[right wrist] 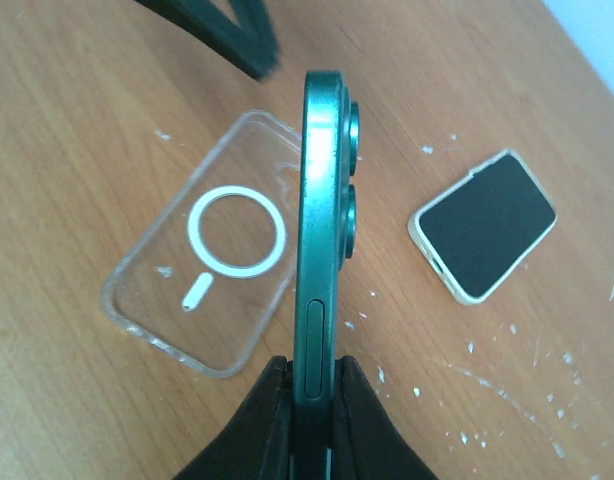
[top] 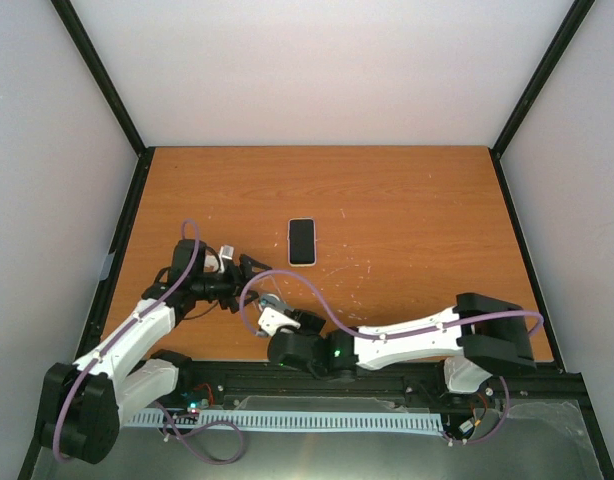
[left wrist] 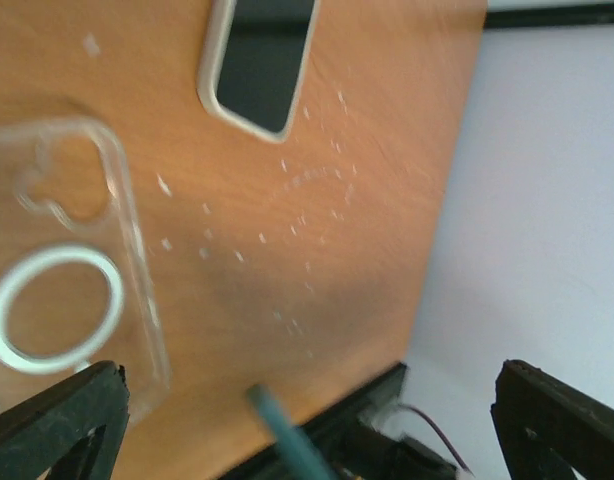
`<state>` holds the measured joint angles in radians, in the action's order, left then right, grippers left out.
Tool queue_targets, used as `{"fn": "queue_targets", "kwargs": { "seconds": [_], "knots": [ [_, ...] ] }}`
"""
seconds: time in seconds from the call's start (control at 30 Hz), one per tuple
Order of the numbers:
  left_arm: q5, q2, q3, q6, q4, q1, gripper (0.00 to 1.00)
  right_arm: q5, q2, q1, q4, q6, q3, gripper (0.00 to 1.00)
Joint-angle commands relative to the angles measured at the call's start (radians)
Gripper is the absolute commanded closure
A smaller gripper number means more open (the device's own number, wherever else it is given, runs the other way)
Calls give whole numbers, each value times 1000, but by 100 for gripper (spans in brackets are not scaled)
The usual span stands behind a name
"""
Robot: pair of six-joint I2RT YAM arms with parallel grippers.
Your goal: Put the phone into the phone case
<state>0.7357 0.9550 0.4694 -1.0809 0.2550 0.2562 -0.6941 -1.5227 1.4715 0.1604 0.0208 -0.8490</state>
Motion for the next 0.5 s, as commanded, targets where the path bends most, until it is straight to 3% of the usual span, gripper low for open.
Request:
{"fn": "queue_targets", "kwargs": {
  "seconds": [0.0,0.2,0.47],
  "knots": [
    [-238,-27,66,135,129,-40,0,249,148,-144,-83,173,55,97],
    [-336,18,30,208,92,-64,7,631,254,-363,-107,382,119,97],
    [-321,182,-22,276,-42,-64,13,857,294,-507,-94,597,138,97]
  ]
}}
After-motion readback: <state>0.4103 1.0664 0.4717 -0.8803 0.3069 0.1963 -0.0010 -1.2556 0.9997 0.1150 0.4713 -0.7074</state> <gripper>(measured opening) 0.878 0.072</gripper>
